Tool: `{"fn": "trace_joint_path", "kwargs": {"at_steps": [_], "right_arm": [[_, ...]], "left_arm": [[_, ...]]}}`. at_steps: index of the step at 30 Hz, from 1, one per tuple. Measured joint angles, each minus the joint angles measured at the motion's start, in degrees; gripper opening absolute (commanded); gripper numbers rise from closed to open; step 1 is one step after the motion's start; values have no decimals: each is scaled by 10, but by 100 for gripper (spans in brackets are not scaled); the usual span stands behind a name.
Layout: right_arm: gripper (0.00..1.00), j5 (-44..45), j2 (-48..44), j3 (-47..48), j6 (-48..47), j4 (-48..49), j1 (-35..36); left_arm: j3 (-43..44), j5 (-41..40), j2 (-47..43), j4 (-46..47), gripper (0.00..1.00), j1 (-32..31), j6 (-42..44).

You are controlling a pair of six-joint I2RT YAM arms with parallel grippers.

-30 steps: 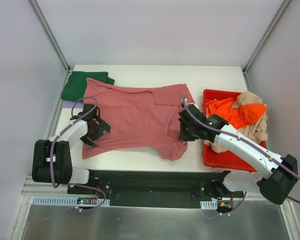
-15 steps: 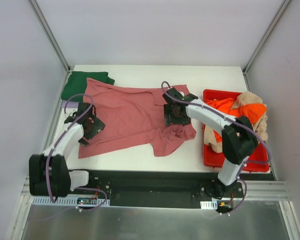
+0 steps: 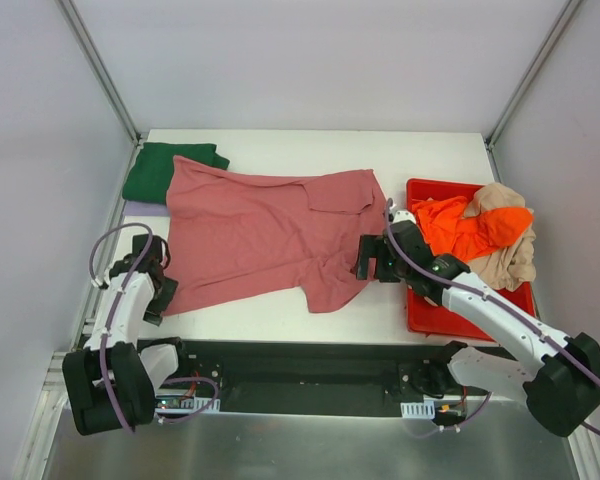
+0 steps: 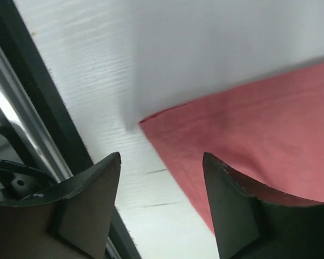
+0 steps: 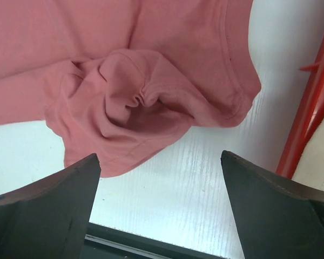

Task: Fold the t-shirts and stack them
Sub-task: Flatten out the tshirt

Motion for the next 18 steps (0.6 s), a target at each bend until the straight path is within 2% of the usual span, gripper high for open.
{"fn": "trace_joint_path", "kwargs": {"at_steps": [4, 12, 14, 15, 17, 18], "right_arm": [[96, -11, -1, -21, -1, 10, -2], [96, -13, -1, -21, -2, 19, -7], [96, -14, -1, -21, -2, 19, -8], [96, -14, -1, -21, -2, 19, -8], [96, -13, -1, -21, -2, 19, -8], [96, -13, -1, -21, -2, 19, -8]], "left_arm": [[-29, 18, 30, 4, 52, 6, -15], [-13, 48, 94, 33, 52, 6, -19], [-8, 50, 104, 41, 42, 6, -14], [-6, 54, 109, 47, 31, 6, -11], [-3, 61, 119, 61, 1, 6, -2], [-2, 66, 125, 71, 0, 6, 1]]}}
